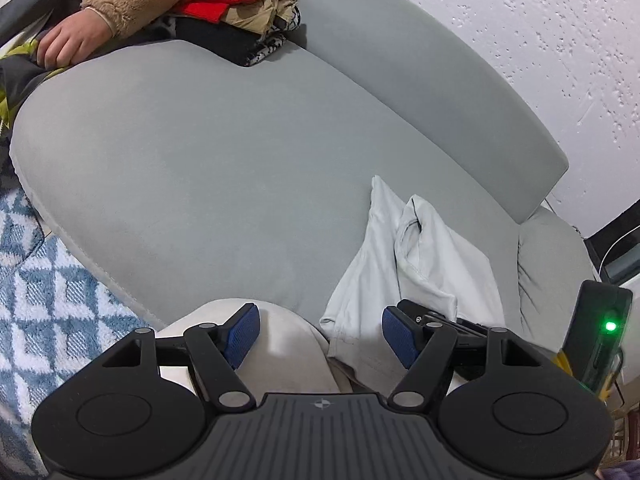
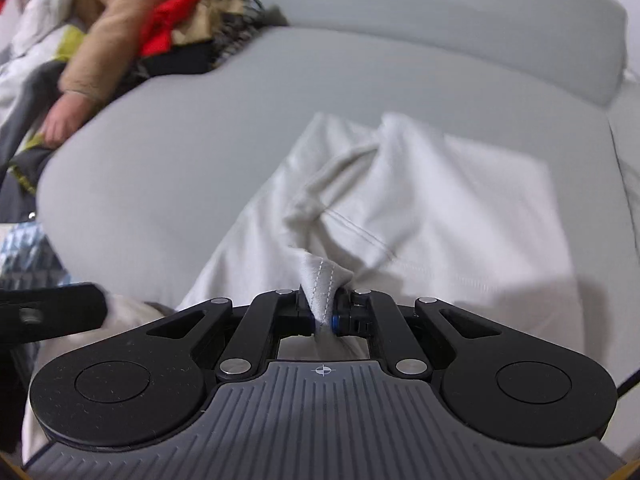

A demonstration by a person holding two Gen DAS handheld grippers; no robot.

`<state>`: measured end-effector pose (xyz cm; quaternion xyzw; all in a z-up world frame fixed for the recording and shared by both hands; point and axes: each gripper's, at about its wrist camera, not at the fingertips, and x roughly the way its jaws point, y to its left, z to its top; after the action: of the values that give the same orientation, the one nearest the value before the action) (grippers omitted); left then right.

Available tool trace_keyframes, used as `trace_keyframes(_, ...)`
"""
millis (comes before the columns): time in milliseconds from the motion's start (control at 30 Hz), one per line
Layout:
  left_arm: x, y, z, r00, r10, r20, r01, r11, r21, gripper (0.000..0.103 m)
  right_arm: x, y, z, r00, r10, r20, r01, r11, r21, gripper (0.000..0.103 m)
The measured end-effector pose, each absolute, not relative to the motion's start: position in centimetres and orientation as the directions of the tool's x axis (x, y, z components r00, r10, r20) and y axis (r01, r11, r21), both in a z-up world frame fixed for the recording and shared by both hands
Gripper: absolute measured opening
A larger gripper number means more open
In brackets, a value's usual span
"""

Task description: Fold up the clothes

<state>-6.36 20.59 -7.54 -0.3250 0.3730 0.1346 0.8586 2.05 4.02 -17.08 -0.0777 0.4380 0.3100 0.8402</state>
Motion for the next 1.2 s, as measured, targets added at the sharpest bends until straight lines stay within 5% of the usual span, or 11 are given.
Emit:
trace_keyframes(333,-6.3,22.0,-8.0,0.687,-0.021,-0.726,-0.488,0.728,-0.483,0.068,1.0,2.2,-12.4,0.459,0.607,-0.649,-0.508,0.779,0.369,0.007)
trace_keyframes(667,-7.2,23.0,-8.3,0.667,0.009,-0.745,-0.537,0.700,-0.471,0.068,-2.6,7.8,-12.6,0.399,0.603,-0.691,-0.721,0.672,0.171,0.008)
trace_keyframes(700,-7.1,23.0,-8.3,0.663,0.013,-0.749,-0.540,0.700,-0.467,0.068,-2.8,7.7,-12.8,0.373,0.591,-0.715,-0.741,0.653,0.154,0.012)
trace_keyframes(767,-7.2,23.0,-8.0,0.662,0.020,-0.749,-0.542,0.704,-0.460,0.068,-2.9,6.8,-12.4,0.334,0.582,-0.741,-0.757,0.634,0.158,0.039)
trace_keyframes(1000,-7.7,23.1,-7.9,0.646,0.051,-0.762,-0.565,0.703,-0.432,0.068,-1.7,-3.3,-8.0,0.341,0.645,-0.684,-0.681,0.671,0.293,0.061)
trace_keyframes(1133,-6.4,21.6,-7.4,0.656,0.030,-0.754,-0.523,0.739,-0.425,0.060,-0.2,-8.9,-8.9,0.446,0.534,-0.718,-0.522,0.807,0.276,0.058)
trace_keyframes(1200,-5.1,20.0,-6.9,0.682,0.006,-0.731,-0.445,0.797,-0.408,0.042,0.4,-10.8,-10.5,0.452,0.487,-0.747,-0.453,0.847,0.279,0.036)
